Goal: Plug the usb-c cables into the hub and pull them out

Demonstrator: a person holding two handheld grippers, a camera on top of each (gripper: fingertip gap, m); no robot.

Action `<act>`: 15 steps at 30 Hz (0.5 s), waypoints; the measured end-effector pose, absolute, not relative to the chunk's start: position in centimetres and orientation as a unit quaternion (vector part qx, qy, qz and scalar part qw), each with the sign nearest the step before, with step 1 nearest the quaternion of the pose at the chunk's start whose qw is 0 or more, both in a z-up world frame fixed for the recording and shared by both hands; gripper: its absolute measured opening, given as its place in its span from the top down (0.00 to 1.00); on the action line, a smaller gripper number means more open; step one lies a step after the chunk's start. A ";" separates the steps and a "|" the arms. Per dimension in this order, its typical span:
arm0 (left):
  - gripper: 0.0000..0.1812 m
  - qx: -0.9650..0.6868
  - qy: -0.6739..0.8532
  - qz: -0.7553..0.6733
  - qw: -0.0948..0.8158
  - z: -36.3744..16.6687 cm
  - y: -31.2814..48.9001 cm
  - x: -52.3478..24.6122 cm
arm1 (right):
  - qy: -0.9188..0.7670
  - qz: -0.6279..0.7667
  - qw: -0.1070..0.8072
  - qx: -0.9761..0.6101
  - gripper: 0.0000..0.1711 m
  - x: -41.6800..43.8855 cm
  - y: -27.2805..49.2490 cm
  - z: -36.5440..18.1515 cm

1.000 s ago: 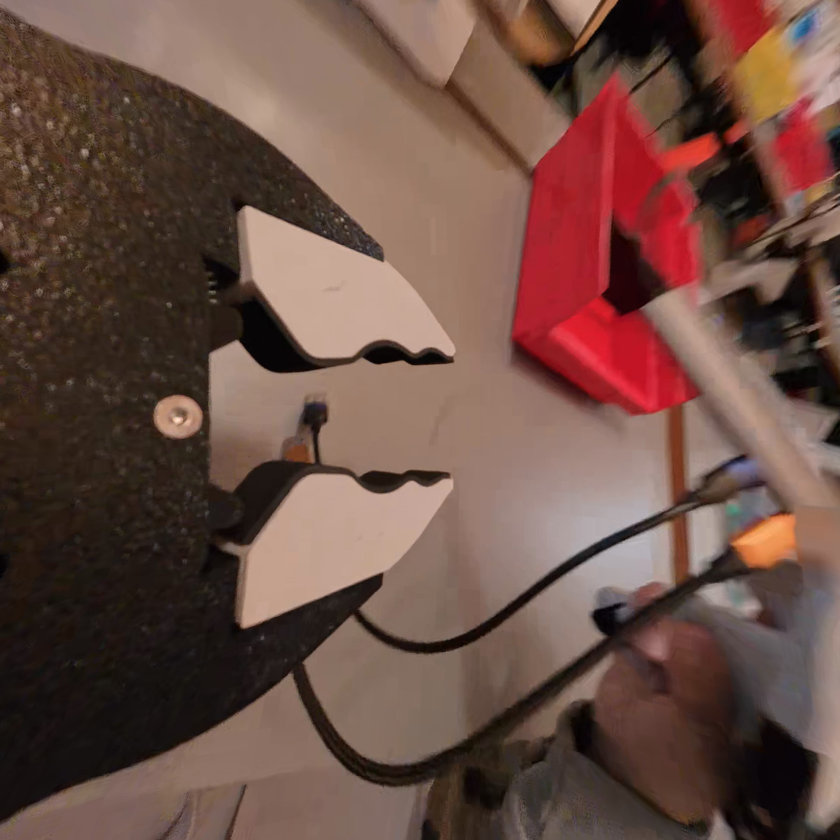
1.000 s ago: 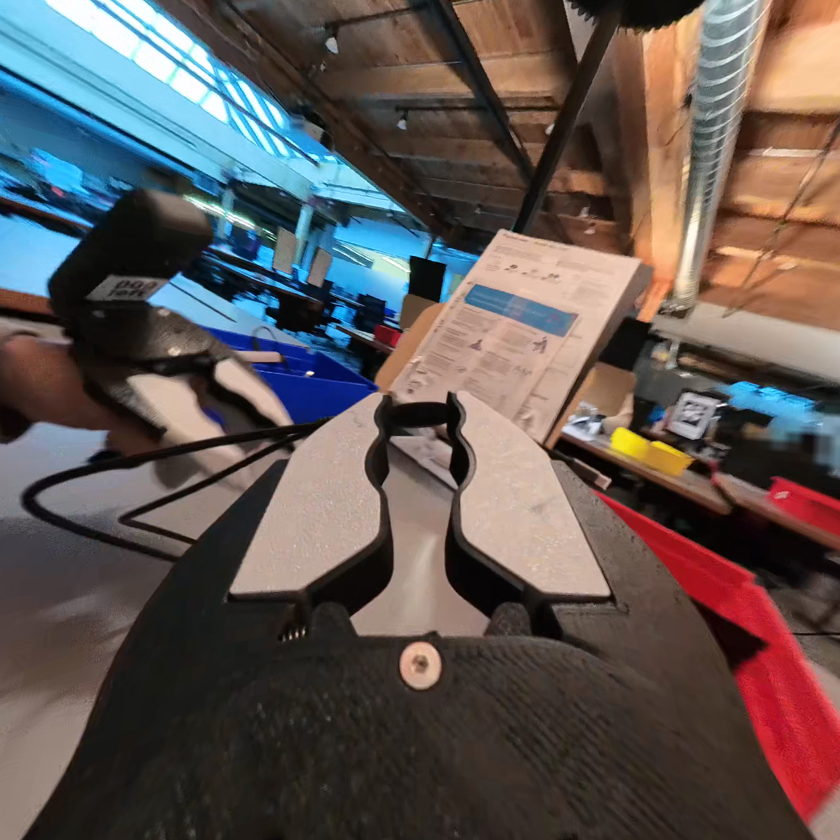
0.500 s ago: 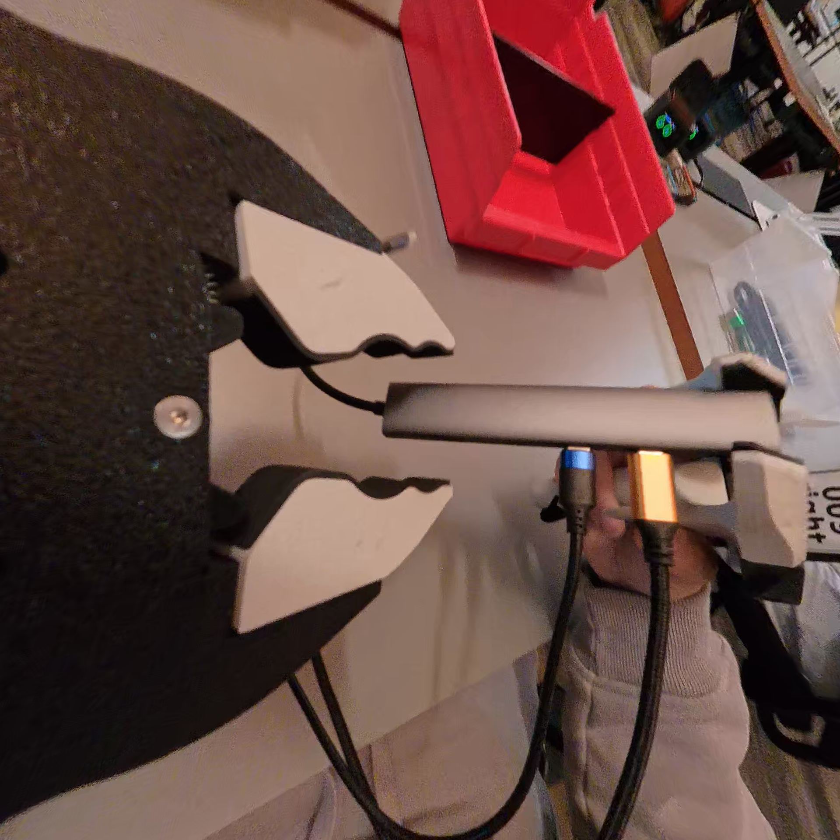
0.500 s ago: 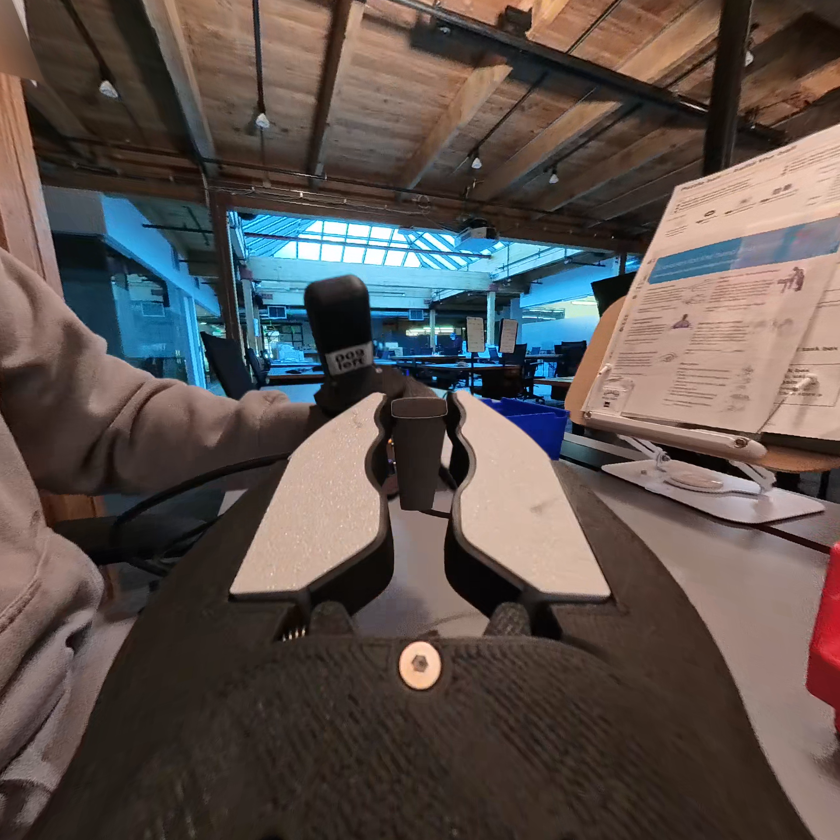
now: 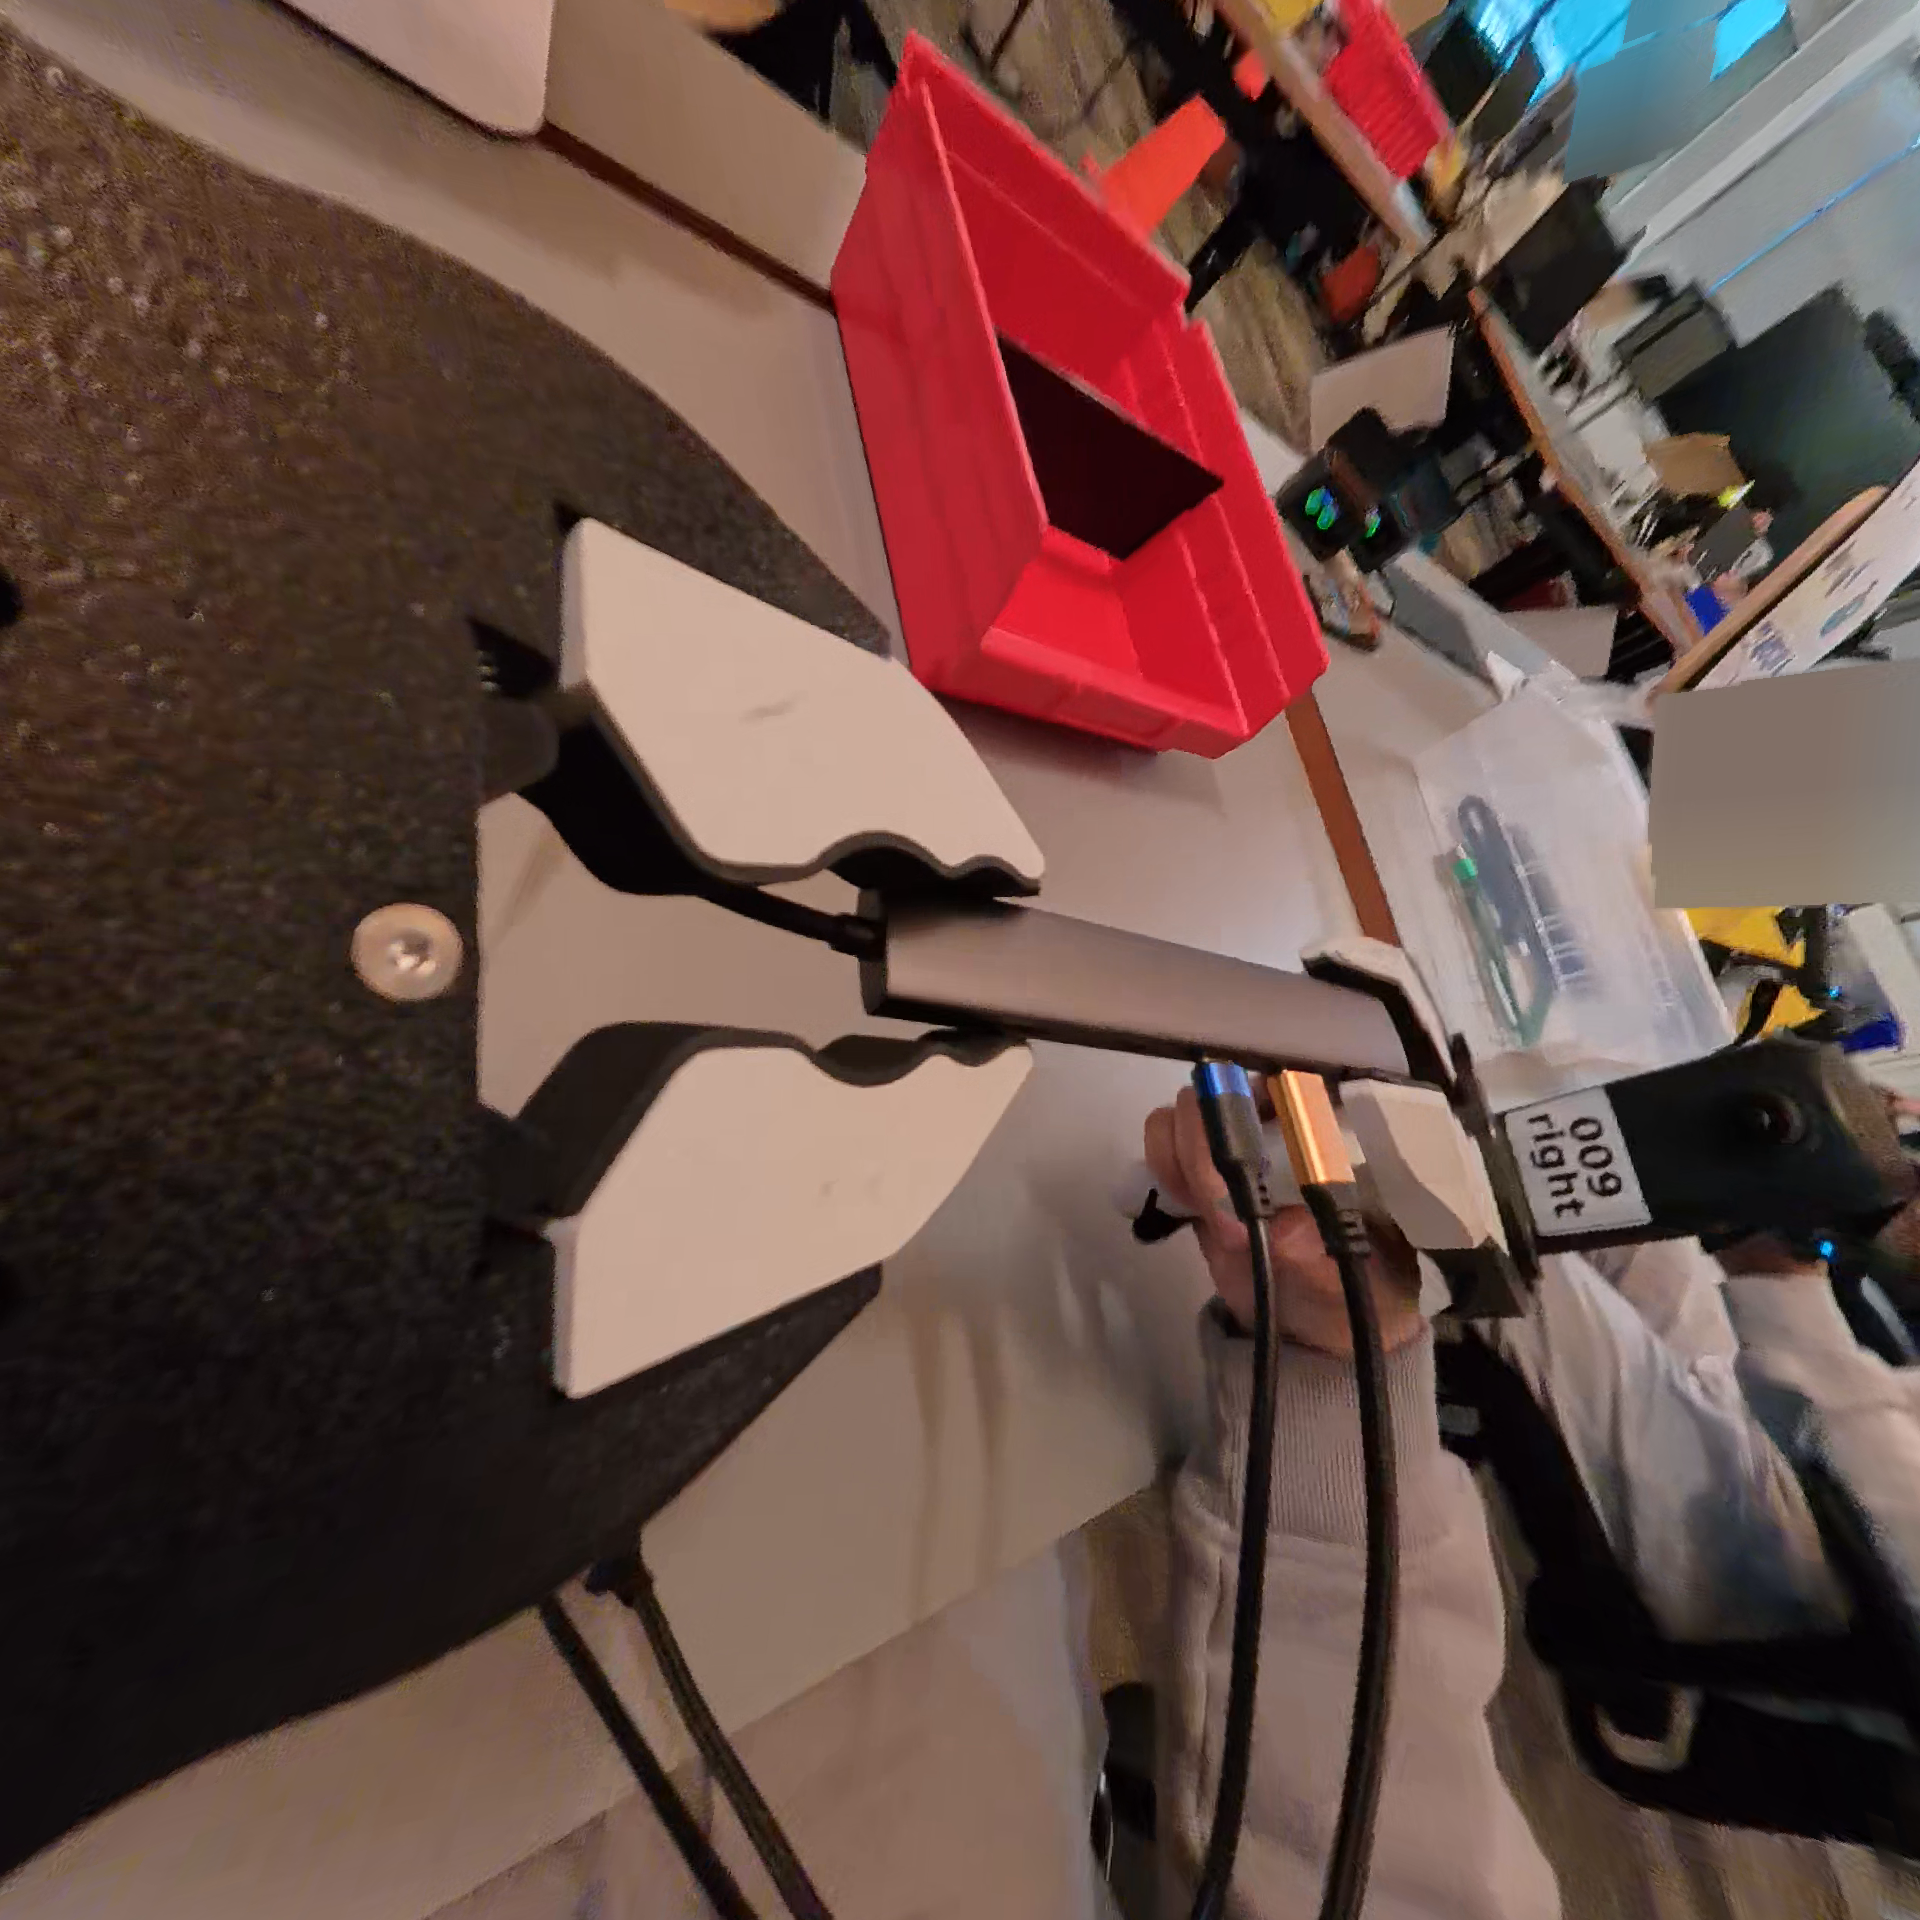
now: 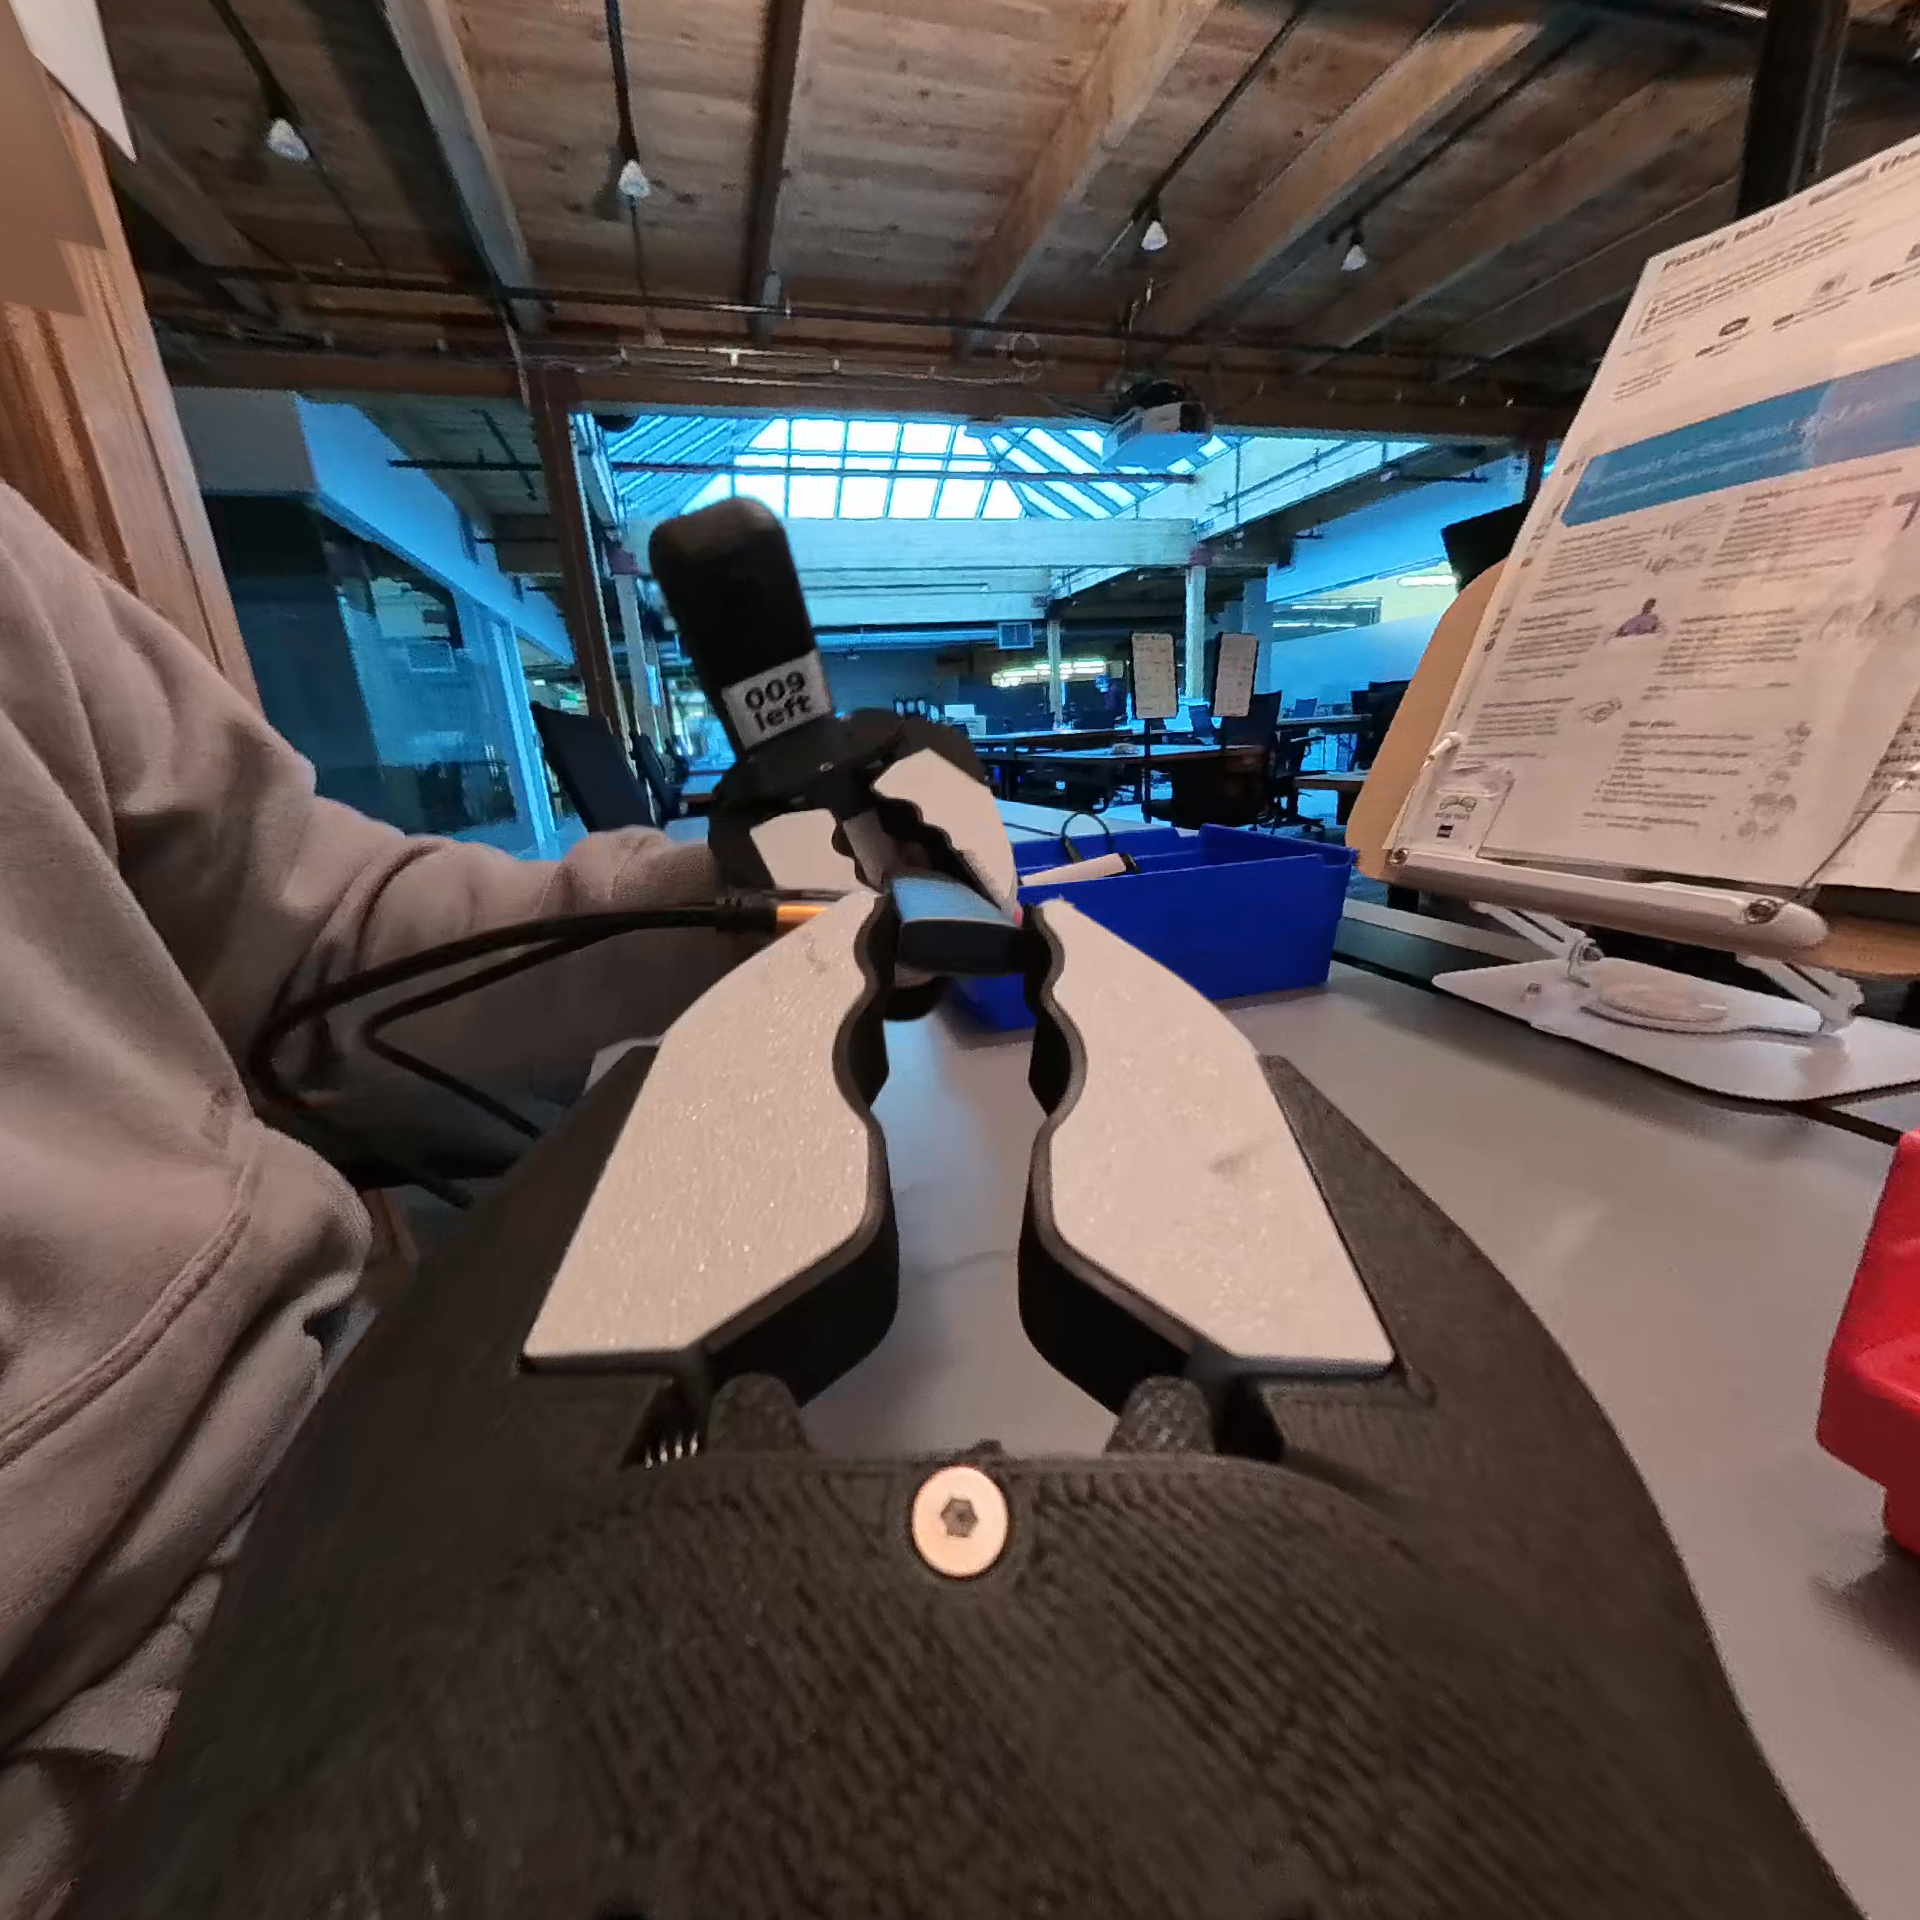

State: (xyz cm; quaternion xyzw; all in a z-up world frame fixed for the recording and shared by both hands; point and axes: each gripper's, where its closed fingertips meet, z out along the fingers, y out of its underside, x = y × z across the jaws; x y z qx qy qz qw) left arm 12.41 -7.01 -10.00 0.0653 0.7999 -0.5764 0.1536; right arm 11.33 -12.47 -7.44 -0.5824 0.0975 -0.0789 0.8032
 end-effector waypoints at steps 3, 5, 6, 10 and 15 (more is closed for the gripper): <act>0.87 0.049 0.798 -0.598 0.059 -9.7 -6.9 11.4 | 0.073 -0.084 0.801 -0.588 0.86 10.6 -12.3 -7.2; 0.88 0.037 0.805 -0.592 0.002 -10.8 -6.8 10.8 | 0.065 -0.082 0.798 -0.594 0.86 10.2 -12.0 -7.2; 0.88 0.032 0.808 -0.588 -0.019 -11.3 -6.8 10.6 | 0.061 -0.083 0.796 -0.597 0.86 10.1 -11.9 -7.3; 0.88 0.019 0.789 -0.612 -0.053 -11.5 -7.0 10.0 | 0.048 -0.083 0.804 -0.586 0.86 9.8 -11.9 -7.0; 0.88 0.005 0.758 -0.652 -0.023 -9.9 -6.9 10.7 | 0.083 -0.056 0.795 -0.598 0.86 10.5 -12.1 -7.8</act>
